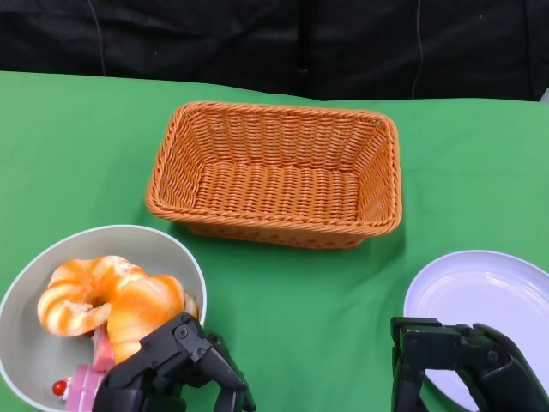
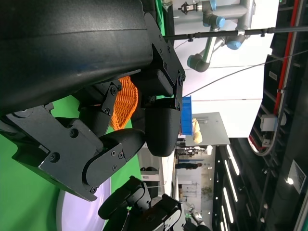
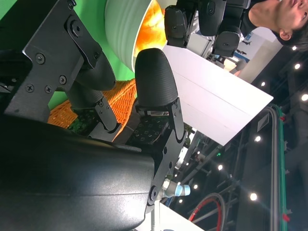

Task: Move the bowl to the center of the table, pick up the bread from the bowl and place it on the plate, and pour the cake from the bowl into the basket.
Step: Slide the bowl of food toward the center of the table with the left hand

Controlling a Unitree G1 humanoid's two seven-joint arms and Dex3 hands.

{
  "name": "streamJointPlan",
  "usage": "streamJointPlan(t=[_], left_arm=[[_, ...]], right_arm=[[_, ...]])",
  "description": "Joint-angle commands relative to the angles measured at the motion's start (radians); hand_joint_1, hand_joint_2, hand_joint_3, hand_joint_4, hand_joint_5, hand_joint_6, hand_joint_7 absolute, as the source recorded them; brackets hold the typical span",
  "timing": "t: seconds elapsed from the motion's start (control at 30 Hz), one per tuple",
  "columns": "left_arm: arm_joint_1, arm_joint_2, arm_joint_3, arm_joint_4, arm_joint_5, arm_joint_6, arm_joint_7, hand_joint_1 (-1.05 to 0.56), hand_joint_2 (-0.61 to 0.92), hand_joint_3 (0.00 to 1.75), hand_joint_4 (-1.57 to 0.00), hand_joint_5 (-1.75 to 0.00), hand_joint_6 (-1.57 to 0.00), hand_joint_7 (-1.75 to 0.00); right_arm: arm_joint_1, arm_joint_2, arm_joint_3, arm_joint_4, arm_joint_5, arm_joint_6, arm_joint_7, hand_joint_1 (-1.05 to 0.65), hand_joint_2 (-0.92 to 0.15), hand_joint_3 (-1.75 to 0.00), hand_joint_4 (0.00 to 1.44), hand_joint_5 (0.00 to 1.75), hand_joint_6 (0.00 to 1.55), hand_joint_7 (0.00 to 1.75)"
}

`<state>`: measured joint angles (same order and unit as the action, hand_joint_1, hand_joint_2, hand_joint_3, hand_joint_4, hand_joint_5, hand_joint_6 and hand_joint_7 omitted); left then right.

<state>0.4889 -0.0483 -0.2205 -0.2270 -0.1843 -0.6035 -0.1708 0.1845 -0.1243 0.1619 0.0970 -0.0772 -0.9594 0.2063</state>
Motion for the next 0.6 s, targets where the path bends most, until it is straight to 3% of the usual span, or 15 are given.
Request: streamJointPlan(t=[0.03,0.53,0.57,0.6], left_arm=[[-0.005,0.007,0.006,-0.001,0.006,-0.013,-0.005,-0.13,0.45,1.26,-0.75,-1.66,-0.75,-1.41],[0.003,-0.007,0.023,-0.043,0.006,-0.014,0.013,-0.17,0.44,1.23,-0.75,-1.57,-0.77,-1.35],[0.007,-0.007,0.022,-0.058,-0.011,-0.005,0.012,-0.17,0.45,1.22,-0.74,-1.54,-0.76,-1.33],[0.01,-0.007,0.022,-0.07,-0.023,0.002,0.012,-0.2,0.51,1.11,-0.73,-1.49,-0.75,-1.26]], right_arm=[[-0.001,-0.007,-0.001,0.0,0.008,-0.003,-0.005,0.21,-0.15,-1.75,0.97,1.72,0.92,1.48],[0.0,-0.003,0.0,-0.002,-0.003,0.002,-0.01,0.22,-0.15,-1.75,0.97,1.71,0.92,1.47],[0.001,-0.003,0.0,-0.001,-0.003,0.001,-0.01,0.22,-0.15,-1.75,0.98,1.71,0.92,1.47],[0.001,-0.002,0.0,-0.001,-0.003,0.0,-0.01,0.22,-0.15,-1.75,0.98,1.71,0.92,1.47]])
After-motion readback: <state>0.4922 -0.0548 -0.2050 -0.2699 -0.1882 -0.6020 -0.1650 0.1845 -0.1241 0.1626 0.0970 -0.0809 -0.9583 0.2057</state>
